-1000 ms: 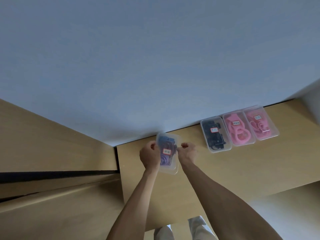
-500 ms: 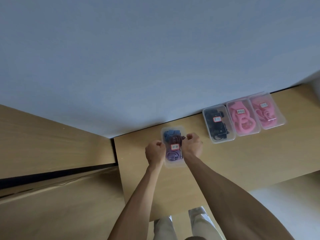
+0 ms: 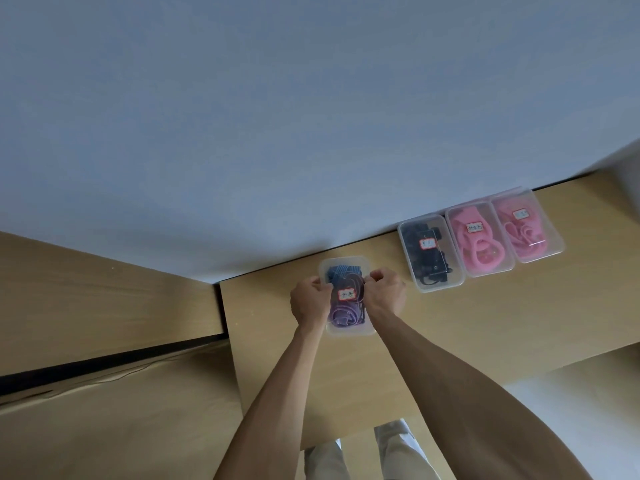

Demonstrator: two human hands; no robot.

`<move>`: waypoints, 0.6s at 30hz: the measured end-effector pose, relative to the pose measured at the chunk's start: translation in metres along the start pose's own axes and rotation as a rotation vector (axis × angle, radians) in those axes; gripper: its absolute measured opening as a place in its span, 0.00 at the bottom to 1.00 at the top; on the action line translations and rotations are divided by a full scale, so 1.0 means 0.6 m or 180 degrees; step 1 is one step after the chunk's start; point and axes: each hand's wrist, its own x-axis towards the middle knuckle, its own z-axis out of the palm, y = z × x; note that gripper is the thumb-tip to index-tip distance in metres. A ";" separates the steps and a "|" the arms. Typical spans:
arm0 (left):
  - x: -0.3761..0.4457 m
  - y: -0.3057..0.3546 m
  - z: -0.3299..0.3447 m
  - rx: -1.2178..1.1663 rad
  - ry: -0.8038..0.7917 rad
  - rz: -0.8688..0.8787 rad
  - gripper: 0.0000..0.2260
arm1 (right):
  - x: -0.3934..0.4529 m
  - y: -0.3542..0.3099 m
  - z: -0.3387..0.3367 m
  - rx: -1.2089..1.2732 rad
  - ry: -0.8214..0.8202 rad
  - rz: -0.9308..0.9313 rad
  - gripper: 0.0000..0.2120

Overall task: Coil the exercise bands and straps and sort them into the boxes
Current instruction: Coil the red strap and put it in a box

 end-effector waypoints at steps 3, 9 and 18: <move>-0.003 0.016 0.000 0.0052 0.0159 0.0206 0.07 | -0.002 0.000 0.005 0.0040 0.0136 -0.0037 0.03; 0.006 0.021 0.006 0.0000 0.0093 0.0626 0.18 | 0.006 -0.002 0.005 0.0113 0.0187 0.0000 0.11; 0.005 0.011 0.013 -0.0146 0.0213 0.0561 0.21 | -0.006 0.016 0.014 -0.0304 0.0144 -0.0768 0.10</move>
